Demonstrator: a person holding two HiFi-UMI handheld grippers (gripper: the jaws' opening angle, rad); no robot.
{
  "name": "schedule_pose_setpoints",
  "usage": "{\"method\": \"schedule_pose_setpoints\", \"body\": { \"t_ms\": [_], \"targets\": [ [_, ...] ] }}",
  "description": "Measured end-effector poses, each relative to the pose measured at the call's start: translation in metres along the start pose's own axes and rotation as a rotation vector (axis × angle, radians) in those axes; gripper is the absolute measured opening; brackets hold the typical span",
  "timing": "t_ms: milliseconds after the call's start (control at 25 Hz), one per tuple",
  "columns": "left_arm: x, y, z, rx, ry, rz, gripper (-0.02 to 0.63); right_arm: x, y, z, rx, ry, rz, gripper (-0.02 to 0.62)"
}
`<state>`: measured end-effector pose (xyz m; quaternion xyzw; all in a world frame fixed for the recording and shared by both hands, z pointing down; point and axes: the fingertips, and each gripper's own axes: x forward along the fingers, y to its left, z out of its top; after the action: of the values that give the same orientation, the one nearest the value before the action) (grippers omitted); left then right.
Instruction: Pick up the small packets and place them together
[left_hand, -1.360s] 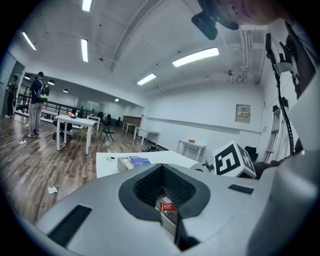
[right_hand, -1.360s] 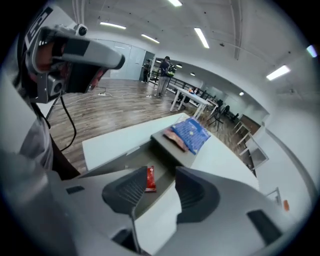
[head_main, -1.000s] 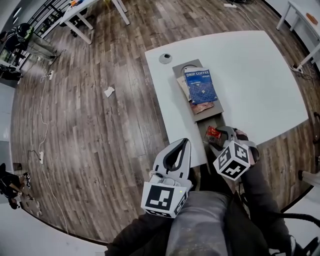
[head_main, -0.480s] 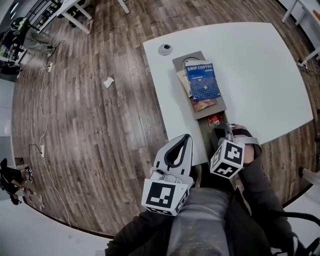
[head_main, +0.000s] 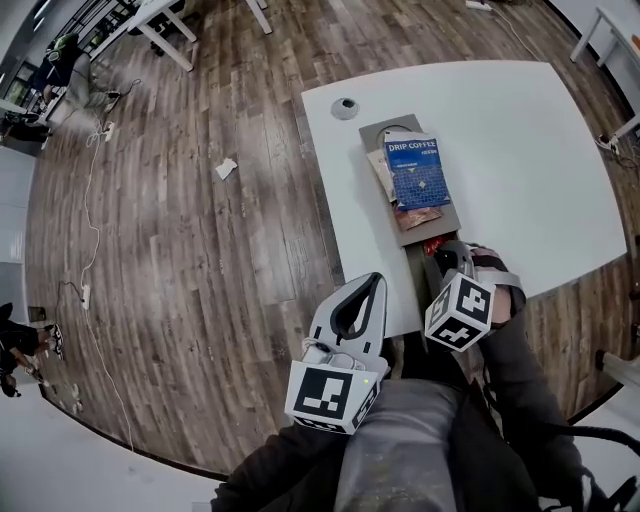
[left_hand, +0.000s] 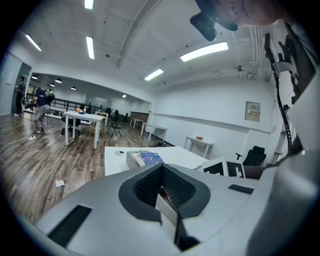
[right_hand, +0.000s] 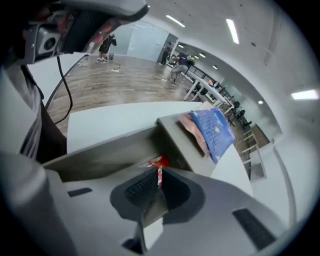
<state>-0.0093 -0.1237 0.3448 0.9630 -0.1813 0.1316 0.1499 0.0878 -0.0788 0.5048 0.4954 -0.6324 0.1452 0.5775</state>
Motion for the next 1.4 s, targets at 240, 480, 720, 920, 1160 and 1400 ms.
{"method": "schedule_pose_setpoints", "body": {
  "t_ms": [240, 480, 720, 920, 1160, 1400],
  "targets": [
    [-0.003, 0.016, -0.006, -0.026, -0.002, 0.037, 0.003, 0.016, 0.011, -0.007, -0.118, 0.107, 0.033, 0.015],
    [-0.001, 0.004, -0.008, -0.028, -0.006, -0.007, 0.003, 0.005, 0.047, -0.008, -0.124, 0.097, 0.094, 0.006],
    [-0.006, 0.000, -0.002, -0.018, -0.023, -0.022, 0.003, -0.013, 0.055, -0.002, 0.066, -0.023, 0.214, 0.155],
    [-0.008, 0.005, 0.000, -0.018, -0.023, -0.008, 0.003, -0.005, 0.056, -0.004, 0.032, 0.011, 0.292, 0.255],
    [-0.005, 0.009, -0.006, -0.037, -0.013, 0.011, 0.003, 0.003, 0.039, -0.010, -0.100, 0.078, 0.196, 0.005],
    [-0.004, 0.010, -0.003, -0.034, -0.022, 0.020, 0.003, -0.005, 0.017, -0.003, -0.013, 0.002, 0.113, 0.005]
  ]
}}
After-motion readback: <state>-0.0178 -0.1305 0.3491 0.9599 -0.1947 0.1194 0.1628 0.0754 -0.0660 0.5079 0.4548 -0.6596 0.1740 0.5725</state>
